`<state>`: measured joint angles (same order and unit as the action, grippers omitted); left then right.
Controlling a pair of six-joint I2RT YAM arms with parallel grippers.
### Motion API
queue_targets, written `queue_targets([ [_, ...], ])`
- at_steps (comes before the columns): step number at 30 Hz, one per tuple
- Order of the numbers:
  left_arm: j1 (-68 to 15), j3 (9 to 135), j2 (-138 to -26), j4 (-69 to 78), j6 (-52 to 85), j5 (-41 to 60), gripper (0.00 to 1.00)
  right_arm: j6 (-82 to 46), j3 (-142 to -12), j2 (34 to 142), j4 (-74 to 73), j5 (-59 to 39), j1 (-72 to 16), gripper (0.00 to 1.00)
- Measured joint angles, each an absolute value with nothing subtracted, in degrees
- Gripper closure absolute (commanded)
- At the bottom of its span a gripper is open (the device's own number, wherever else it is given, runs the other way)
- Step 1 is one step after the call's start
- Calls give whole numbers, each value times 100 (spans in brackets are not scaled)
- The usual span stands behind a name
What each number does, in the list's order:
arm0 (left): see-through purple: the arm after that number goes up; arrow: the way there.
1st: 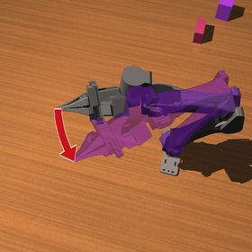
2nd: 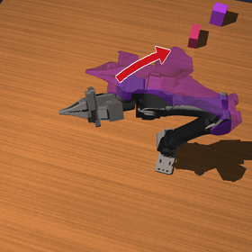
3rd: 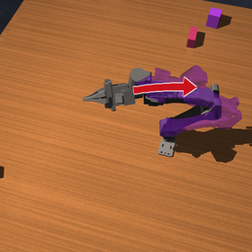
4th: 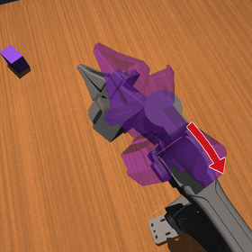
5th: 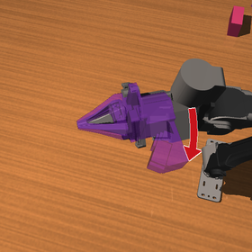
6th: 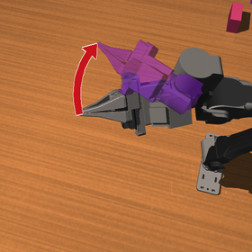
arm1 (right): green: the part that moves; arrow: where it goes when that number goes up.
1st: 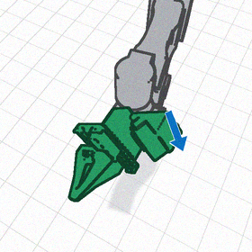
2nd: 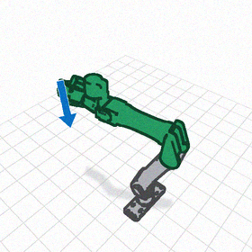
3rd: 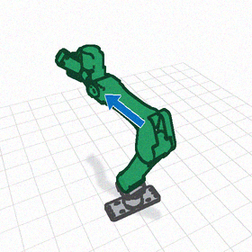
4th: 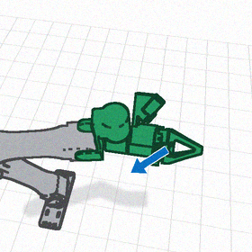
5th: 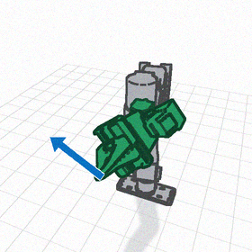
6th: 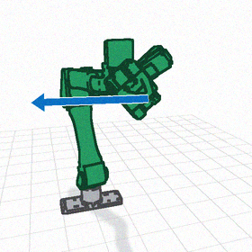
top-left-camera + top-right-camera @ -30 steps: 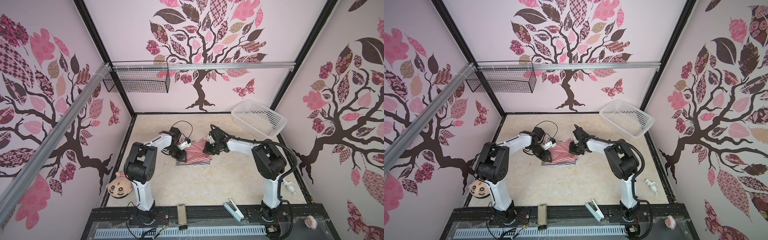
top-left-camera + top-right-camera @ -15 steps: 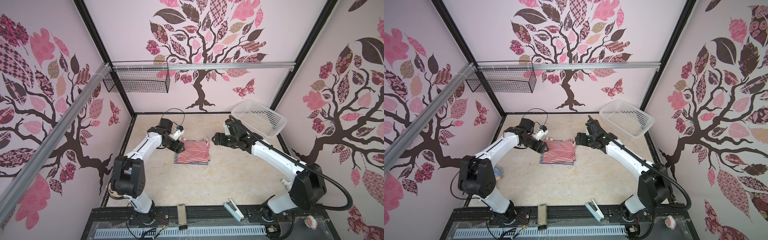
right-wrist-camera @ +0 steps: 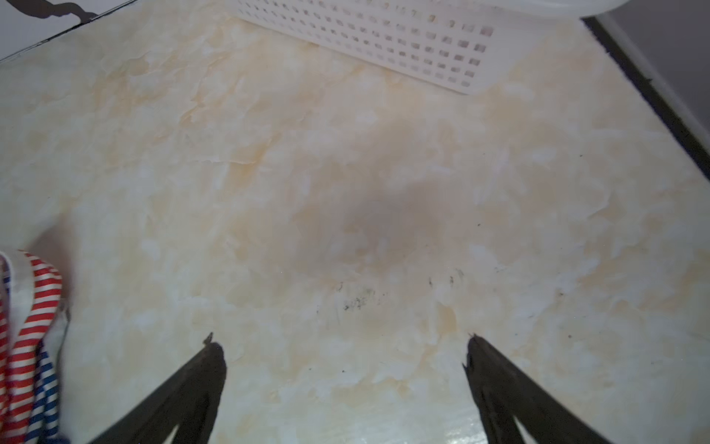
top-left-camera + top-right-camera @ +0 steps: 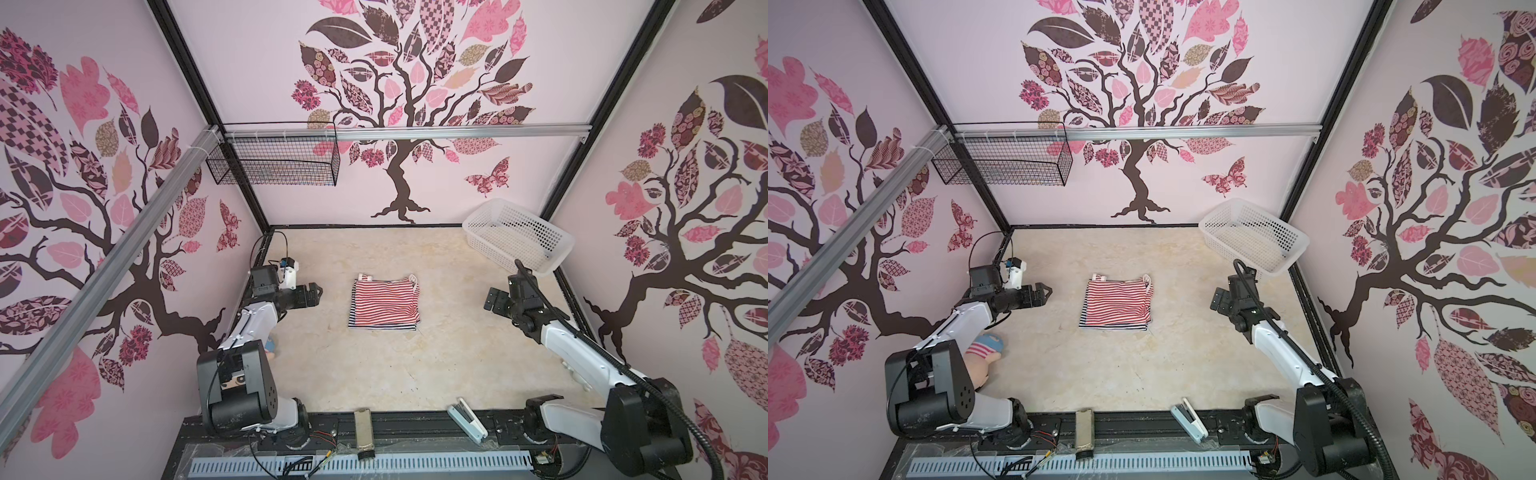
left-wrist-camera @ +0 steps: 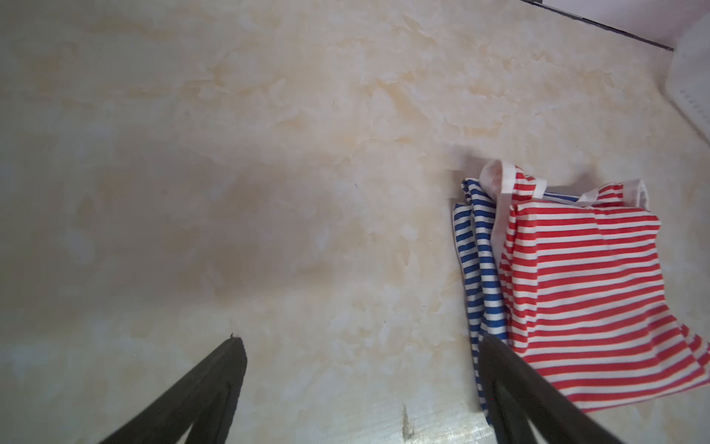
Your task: Fold and stack the tank tops
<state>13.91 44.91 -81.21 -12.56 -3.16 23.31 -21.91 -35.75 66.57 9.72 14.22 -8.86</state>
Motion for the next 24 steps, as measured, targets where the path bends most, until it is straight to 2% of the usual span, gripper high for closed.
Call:
queue_targets([
  [12, 1385, 3297, -8237, 1643, 23, 2045, 2, -1426, -2294, 6077, -1232, 1990, -882, 0],
  [19, 1326, 3395, -8722, 2126, 58, 2067, 2, -1253, -2274, 6038, -1708, 1992, -882, 0],
  [24, 974, 3535, -9126, 2388, 132, 1986, 2, -1129, -2049, 6051, -2115, 2005, -882, 0],
])
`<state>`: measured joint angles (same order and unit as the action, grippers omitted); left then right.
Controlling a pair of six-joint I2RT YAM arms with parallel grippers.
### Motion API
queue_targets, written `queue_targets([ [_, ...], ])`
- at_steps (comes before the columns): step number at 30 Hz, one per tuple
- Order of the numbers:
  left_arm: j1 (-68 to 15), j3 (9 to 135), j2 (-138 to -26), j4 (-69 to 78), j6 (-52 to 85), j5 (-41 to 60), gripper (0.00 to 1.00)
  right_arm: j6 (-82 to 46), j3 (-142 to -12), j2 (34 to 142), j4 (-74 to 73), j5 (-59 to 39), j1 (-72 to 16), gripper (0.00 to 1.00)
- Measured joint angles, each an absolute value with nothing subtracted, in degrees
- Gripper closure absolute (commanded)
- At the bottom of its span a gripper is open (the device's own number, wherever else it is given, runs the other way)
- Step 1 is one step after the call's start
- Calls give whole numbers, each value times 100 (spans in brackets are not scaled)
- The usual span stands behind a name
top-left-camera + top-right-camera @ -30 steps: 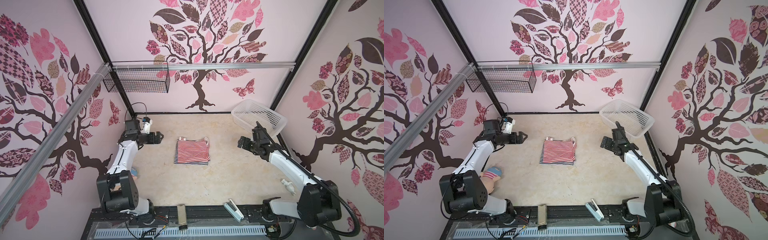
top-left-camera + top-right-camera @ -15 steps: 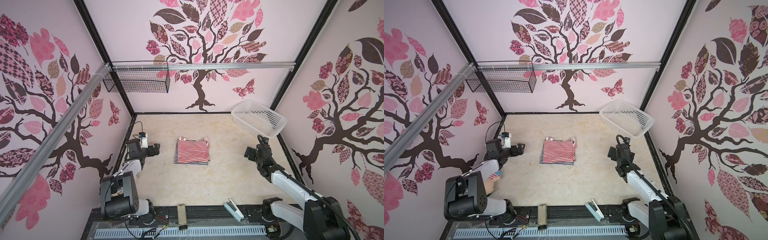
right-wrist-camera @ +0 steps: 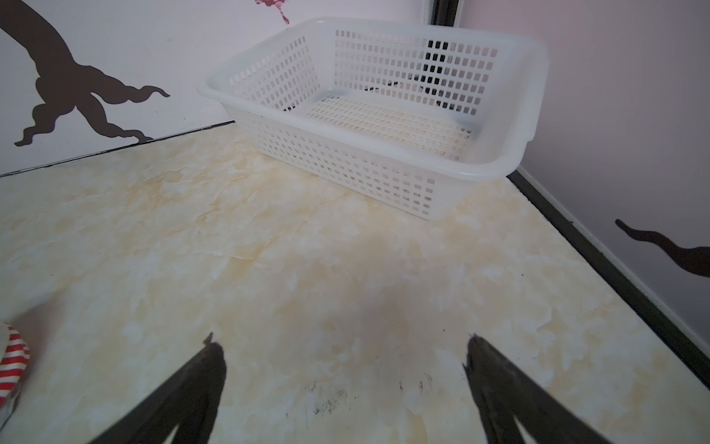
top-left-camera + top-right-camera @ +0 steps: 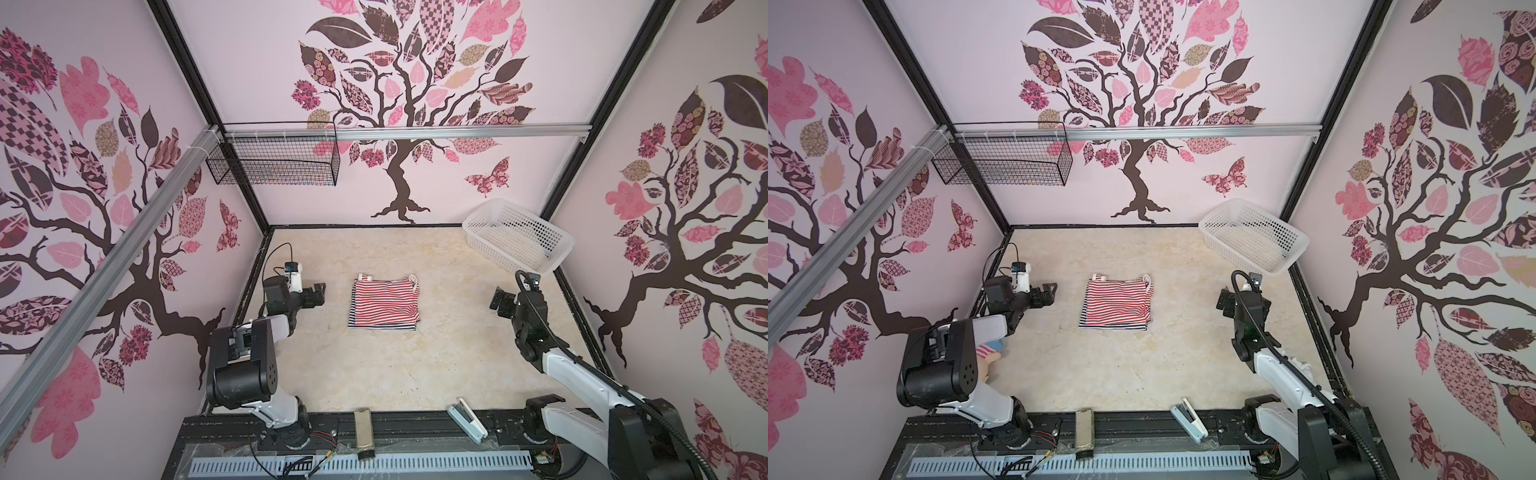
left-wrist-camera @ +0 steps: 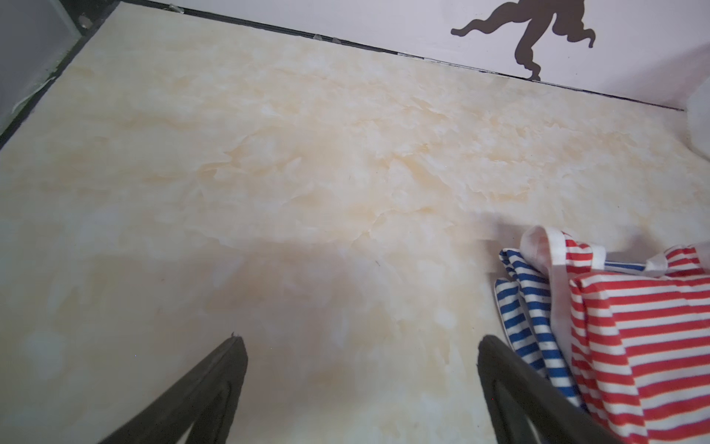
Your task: Fold and stack the tank tops
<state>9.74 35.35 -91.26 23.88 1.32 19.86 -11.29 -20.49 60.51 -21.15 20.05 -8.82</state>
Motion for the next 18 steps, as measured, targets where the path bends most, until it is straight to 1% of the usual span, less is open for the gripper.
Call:
queue_targets([
  [4, 572, 3387, -9076, 2685, -12, 1743, 2, -954, -1815, 6195, -2471, 2012, -882, 0],
  [8, 493, 2224, -8589, 4045, -23, 1439, 2, -762, -1787, 6429, -2877, 2001, -882, 0],
  [10, 482, 1935, -8606, 4357, -43, 1330, 2, -657, -1767, 6573, -3181, 1992, -880, 0],
  [13, 447, 1997, -8683, 4466, -64, 1214, 2, -489, -1660, 6875, -3691, 1966, -875, 0],
  [15, 440, 2047, -8820, 4788, -80, 1177, 2, -377, -1566, 7168, -4051, 1938, -854, 0],
  [18, 410, 2014, -8884, 5033, -134, 1153, 2, -272, -1538, 7474, -4272, 1848, -810, 0],
])
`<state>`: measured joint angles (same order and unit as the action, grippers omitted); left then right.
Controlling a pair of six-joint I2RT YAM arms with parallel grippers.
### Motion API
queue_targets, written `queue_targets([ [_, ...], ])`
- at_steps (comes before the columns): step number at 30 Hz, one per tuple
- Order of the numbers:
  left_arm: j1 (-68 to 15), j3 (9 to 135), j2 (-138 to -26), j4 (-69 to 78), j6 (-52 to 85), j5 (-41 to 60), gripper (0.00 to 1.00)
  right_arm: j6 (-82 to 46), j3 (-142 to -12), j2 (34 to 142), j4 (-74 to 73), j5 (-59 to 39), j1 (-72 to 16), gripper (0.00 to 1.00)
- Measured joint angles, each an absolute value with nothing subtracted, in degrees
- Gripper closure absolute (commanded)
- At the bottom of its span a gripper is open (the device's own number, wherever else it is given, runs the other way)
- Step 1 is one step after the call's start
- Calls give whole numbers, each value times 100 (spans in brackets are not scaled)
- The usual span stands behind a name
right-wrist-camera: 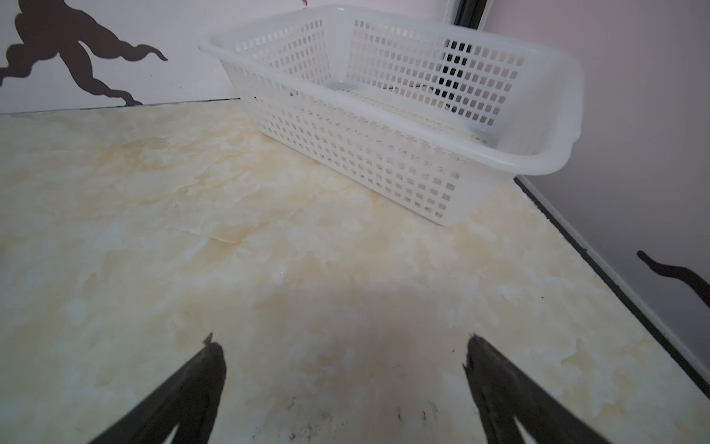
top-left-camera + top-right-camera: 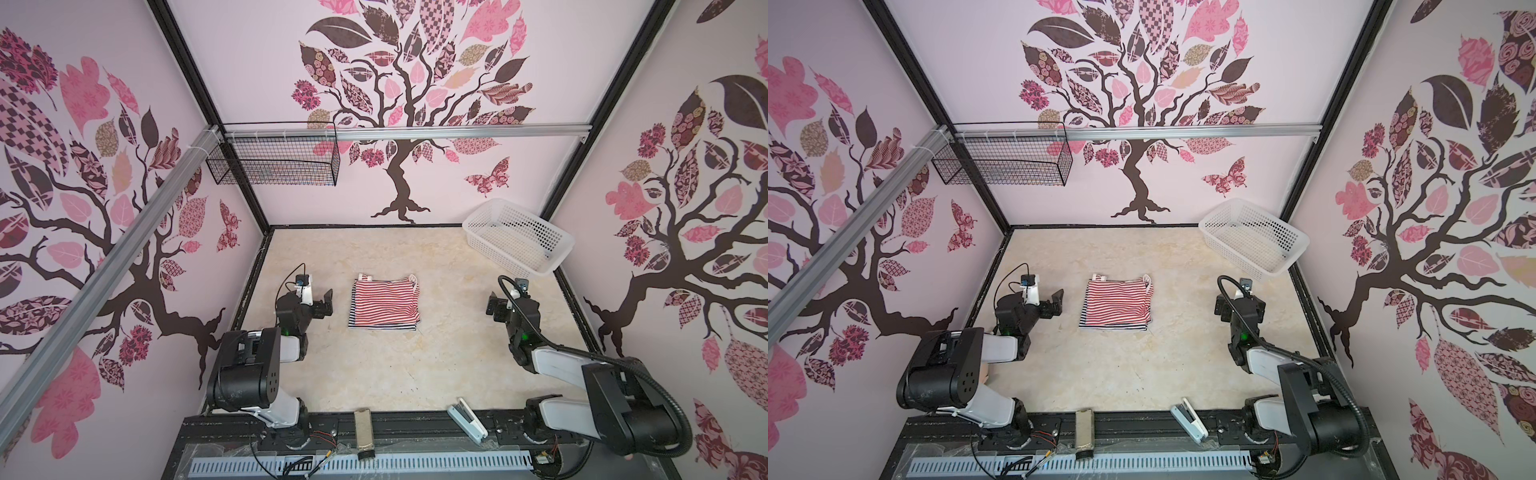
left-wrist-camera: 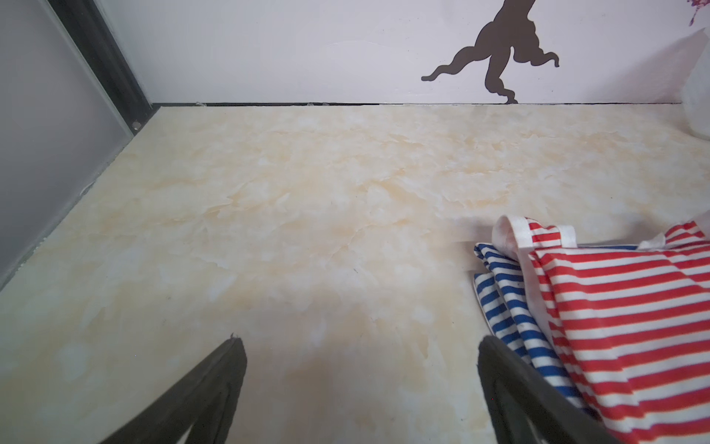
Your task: Fold and stack the tank tops
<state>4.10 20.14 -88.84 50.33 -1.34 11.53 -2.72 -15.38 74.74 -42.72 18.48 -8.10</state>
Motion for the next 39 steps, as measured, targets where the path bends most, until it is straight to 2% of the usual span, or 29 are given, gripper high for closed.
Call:
queue_targets([
  [7, 377, 2038, -8888, 5096, -23, 777, 2, -213, -1538, 7948, -5286, 1450, -556, 0],
  [13, 381, 2067, -8888, 5043, -43, 823, 2, -139, -1533, 8971, -6300, 1129, -489, 0],
  [39, 381, 2126, -8895, 4956, 23, 513, 2, -148, -1544, 9004, -6499, 1066, -429, 0],
])
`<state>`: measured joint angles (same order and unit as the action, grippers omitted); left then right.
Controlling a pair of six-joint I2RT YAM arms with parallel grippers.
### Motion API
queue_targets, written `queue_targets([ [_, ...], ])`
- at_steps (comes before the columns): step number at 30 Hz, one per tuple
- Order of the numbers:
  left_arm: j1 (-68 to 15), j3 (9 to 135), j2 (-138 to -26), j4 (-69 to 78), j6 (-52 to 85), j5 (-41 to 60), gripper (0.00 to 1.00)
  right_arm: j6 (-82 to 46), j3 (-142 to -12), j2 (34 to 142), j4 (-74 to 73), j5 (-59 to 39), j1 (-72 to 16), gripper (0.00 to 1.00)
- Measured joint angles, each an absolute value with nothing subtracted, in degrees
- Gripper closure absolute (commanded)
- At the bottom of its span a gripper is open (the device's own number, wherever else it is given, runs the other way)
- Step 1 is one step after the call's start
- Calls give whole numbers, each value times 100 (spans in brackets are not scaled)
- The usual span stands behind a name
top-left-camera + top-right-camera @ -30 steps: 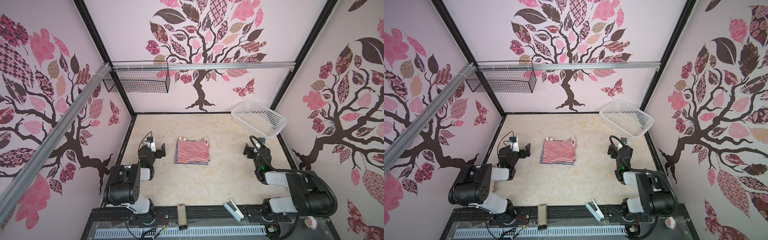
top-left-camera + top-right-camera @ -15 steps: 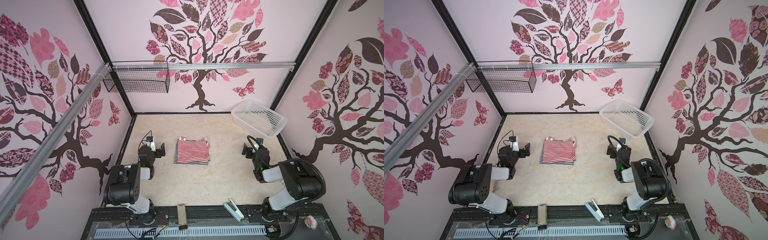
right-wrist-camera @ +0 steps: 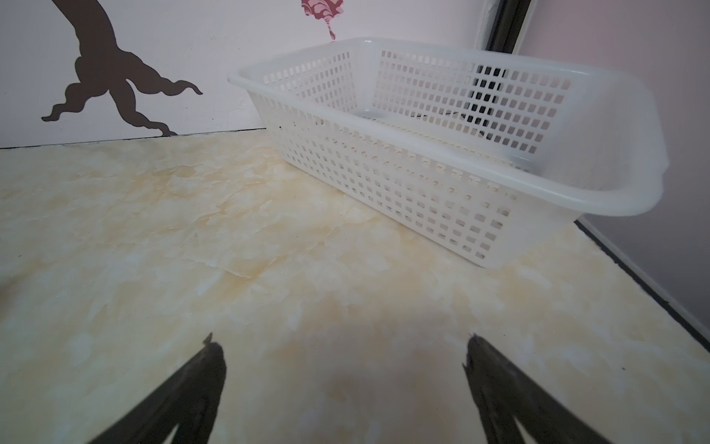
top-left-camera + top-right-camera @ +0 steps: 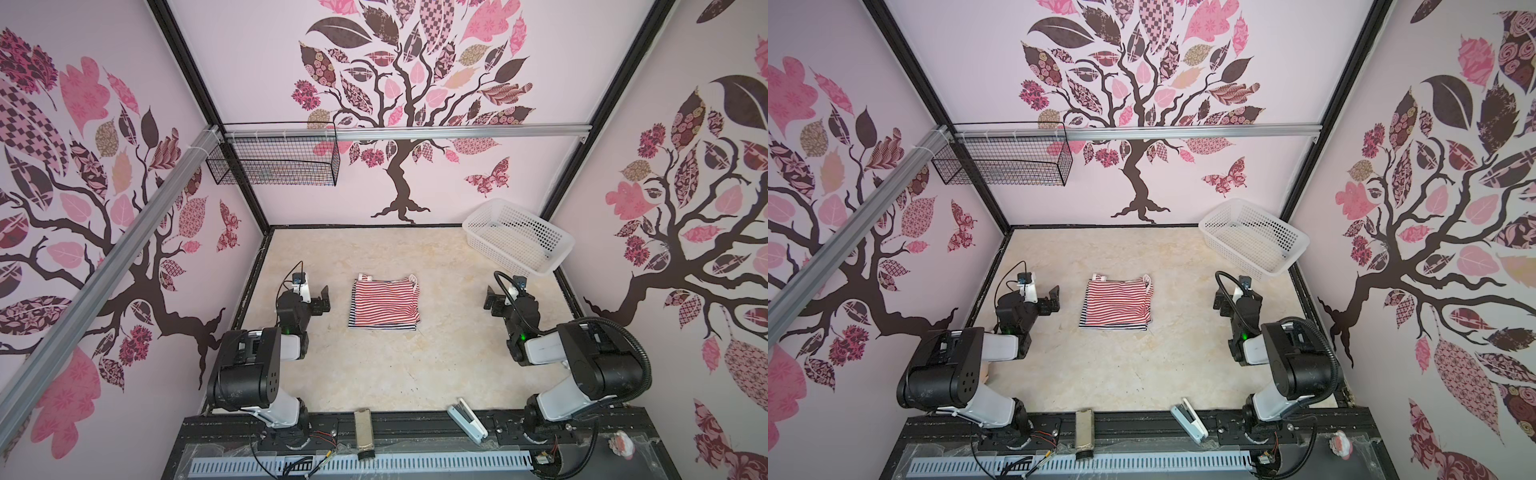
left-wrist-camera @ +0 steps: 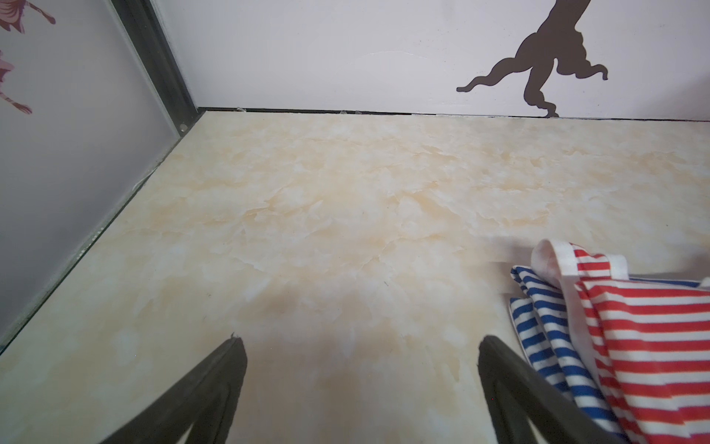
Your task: Fold and stack the tank tops
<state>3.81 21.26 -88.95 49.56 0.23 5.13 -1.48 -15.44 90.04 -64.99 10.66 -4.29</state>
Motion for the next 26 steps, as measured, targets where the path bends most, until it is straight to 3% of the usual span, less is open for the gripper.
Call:
queue_targets([
  [26, 316, 2126, -8895, 4956, 1, 480, 2, -148, -1544, 9004, -6499, 1066, -429, 0],
])
